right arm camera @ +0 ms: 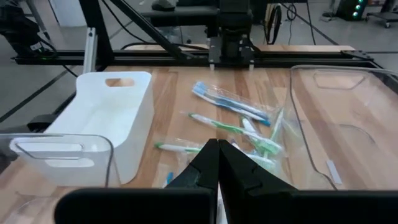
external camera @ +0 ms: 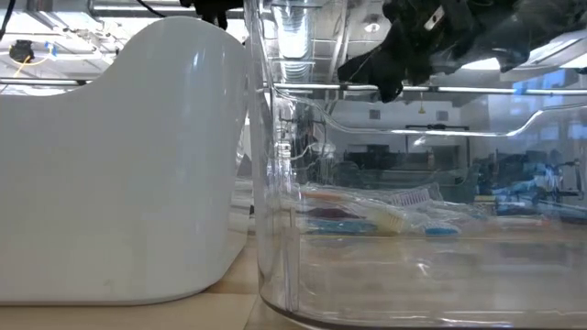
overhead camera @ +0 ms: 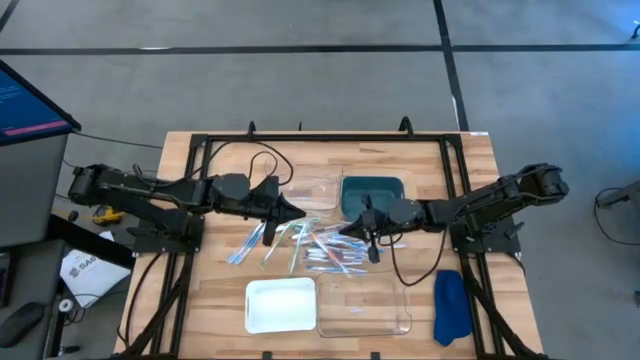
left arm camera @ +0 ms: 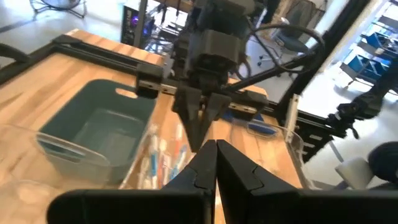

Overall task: Pick & Place Toothbrushes
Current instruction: Put the orange toothbrush into the white bin

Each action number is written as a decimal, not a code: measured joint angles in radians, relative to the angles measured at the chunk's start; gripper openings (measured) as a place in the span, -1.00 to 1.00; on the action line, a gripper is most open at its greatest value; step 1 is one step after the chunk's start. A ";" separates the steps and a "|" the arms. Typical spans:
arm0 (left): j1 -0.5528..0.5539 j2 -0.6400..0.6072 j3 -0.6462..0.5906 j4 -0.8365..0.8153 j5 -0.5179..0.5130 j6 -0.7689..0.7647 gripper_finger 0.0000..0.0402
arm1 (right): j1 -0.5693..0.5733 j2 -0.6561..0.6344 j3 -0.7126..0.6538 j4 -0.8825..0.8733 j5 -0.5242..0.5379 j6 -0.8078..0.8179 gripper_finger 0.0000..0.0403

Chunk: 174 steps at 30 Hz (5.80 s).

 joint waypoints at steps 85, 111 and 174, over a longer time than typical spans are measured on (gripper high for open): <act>-0.049 0.114 0.006 0.216 0.144 0.394 -0.99 | 0.008 0.002 0.000 0.016 0.000 0.031 -1.00; -0.027 0.329 0.107 -0.008 0.060 0.366 -0.99 | 0.007 0.002 0.000 -0.007 0.000 0.005 -1.00; -0.019 0.568 0.148 0.064 0.074 0.454 -0.51 | 0.001 0.002 0.000 -0.156 0.003 -0.107 -1.00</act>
